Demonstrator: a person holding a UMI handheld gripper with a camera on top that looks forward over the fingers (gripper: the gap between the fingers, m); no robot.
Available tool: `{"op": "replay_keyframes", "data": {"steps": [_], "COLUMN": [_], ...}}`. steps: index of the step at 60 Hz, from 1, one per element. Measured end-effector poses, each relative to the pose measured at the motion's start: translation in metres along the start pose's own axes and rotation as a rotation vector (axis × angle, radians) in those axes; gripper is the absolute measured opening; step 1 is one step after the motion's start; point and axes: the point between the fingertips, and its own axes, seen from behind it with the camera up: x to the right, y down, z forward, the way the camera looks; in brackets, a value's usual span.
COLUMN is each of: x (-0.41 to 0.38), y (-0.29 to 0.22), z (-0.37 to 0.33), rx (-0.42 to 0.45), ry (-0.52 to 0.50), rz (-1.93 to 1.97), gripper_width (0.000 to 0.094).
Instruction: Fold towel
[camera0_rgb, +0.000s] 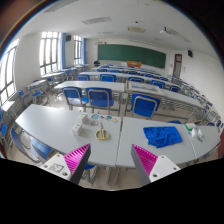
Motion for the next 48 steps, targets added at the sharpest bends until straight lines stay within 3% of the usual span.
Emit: {"op": "replay_keyframes", "data": {"steps": [10, 19, 37, 48], "x": [0.021, 0.083, 0.231, 0.263], "y": [0.035, 0.076, 0.042, 0.052], "z": [0.015, 0.09, 0.252, 0.334], "rx": [-0.09, -0.153, -0.046, -0.09], "ry": [-0.003, 0.031, 0.103, 0.067], "rz": [0.027, 0.048, 0.0, -0.022], "gripper_width": [0.0841, 0.0839, 0.0848, 0.0851]}}
